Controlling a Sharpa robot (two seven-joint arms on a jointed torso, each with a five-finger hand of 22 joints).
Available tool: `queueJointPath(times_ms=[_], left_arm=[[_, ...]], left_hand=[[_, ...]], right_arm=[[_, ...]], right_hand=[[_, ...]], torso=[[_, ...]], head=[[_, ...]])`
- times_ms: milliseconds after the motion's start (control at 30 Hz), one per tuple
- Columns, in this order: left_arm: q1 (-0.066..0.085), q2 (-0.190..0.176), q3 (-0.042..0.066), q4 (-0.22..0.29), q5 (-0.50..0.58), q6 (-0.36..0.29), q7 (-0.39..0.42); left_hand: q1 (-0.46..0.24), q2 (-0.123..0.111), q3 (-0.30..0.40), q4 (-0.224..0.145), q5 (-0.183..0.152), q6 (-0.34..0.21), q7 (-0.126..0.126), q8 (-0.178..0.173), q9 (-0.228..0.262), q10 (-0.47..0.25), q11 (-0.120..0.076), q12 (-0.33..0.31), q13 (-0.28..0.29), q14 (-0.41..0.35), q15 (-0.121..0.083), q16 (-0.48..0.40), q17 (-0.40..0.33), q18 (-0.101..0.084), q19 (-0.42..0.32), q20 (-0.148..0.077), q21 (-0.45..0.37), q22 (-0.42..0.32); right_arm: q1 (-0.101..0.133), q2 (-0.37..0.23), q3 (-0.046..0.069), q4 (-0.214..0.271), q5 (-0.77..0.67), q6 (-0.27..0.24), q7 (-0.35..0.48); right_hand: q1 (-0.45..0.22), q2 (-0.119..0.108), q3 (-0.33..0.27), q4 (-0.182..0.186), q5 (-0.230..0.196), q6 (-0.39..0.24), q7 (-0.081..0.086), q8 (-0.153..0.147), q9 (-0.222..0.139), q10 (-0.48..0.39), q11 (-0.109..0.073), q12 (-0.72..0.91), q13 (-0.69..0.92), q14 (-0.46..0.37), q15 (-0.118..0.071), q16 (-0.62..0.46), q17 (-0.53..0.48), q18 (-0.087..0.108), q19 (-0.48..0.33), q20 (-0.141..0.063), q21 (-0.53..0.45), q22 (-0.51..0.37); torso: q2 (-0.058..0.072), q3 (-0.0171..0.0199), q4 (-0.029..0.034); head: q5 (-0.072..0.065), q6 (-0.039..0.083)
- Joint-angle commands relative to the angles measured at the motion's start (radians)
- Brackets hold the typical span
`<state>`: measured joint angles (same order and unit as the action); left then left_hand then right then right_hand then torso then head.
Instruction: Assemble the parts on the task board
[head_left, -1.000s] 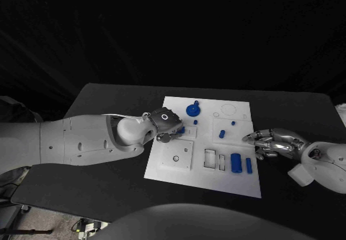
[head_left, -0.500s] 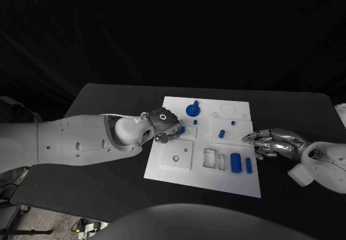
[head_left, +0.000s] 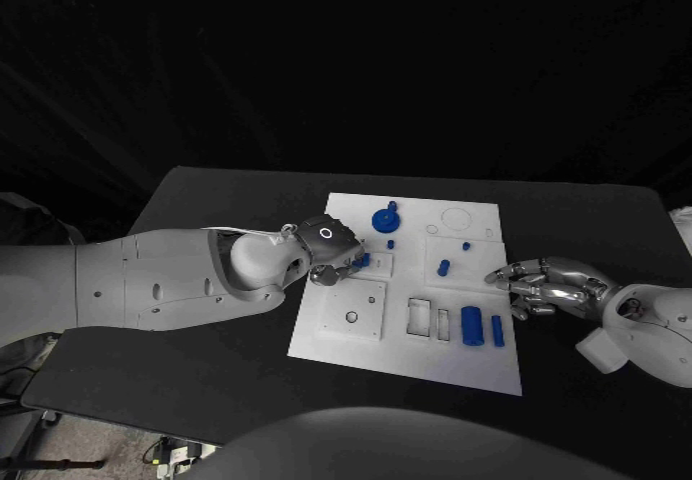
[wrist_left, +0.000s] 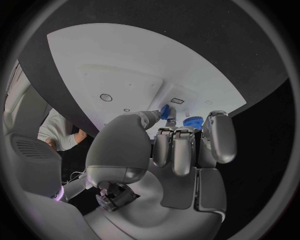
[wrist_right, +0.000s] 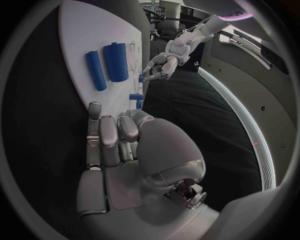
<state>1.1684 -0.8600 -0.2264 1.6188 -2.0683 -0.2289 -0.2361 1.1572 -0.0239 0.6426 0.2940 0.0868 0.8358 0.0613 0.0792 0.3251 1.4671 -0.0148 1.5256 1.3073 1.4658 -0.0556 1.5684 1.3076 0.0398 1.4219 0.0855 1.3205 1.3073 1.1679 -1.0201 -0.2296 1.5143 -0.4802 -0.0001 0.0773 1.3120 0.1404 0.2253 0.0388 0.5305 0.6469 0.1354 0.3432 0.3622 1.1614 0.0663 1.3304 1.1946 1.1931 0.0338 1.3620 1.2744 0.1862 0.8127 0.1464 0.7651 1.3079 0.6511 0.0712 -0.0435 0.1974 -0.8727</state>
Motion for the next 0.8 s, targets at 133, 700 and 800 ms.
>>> queueJointPath(times_ms=[133,700,800], left_arm=[[-0.005,0.003,-0.005,-0.003,0.007,0.044,-0.021],[-0.005,0.013,-0.005,-0.006,0.007,0.049,-0.025],[-0.005,0.016,-0.005,-0.007,0.007,0.048,-0.025]], left_hand=[[-0.008,-0.007,0.024,-0.002,0.019,0.045,-0.003,0.010,-0.014,0.063,0.000,-0.003,0.230,0.105,0.000,0.002,0.263,0.016,-0.001,0.003,0.000,0.190],[0.067,-0.084,0.002,-0.041,0.030,0.099,-0.022,0.054,-0.030,0.061,-0.013,-0.004,0.228,0.105,-0.012,0.002,0.263,0.016,-0.001,-0.003,0.001,0.190],[0.088,-0.089,-0.018,-0.055,0.035,0.109,-0.027,0.075,-0.025,0.062,-0.016,-0.003,0.229,0.105,-0.014,0.002,0.263,0.016,-0.001,-0.005,0.001,0.190]], right_arm=[[-0.003,0.001,-0.001,0.002,-0.002,0.019,-0.003],[-0.004,0.002,-0.001,0.001,-0.002,0.022,-0.008],[-0.004,0.003,-0.001,0.001,-0.002,0.022,-0.008]], right_hand=[[-0.009,0.000,0.005,0.000,0.003,0.000,0.005,0.004,0.001,-0.004,-0.001,0.000,0.000,-0.003,0.000,0.001,-0.001,-0.018,-0.004,0.002,0.000,0.038],[-0.011,0.000,0.009,-0.001,0.003,0.002,0.006,0.006,0.002,-0.005,0.000,-0.001,-0.002,-0.005,0.000,0.000,-0.002,-0.018,-0.005,0.002,0.000,0.038],[-0.012,0.000,0.010,-0.001,0.002,0.004,0.006,0.007,0.003,-0.005,0.000,-0.001,-0.002,-0.005,0.000,0.000,-0.002,-0.018,-0.005,0.002,0.001,0.038]], torso=[[0.000,-0.0001,-0.0002],[0.000,0.0001,0.0000],[0.000,0.0000,-0.0001]], head=[[0.000,0.000],[0.000,0.000],[0.001,0.000]])
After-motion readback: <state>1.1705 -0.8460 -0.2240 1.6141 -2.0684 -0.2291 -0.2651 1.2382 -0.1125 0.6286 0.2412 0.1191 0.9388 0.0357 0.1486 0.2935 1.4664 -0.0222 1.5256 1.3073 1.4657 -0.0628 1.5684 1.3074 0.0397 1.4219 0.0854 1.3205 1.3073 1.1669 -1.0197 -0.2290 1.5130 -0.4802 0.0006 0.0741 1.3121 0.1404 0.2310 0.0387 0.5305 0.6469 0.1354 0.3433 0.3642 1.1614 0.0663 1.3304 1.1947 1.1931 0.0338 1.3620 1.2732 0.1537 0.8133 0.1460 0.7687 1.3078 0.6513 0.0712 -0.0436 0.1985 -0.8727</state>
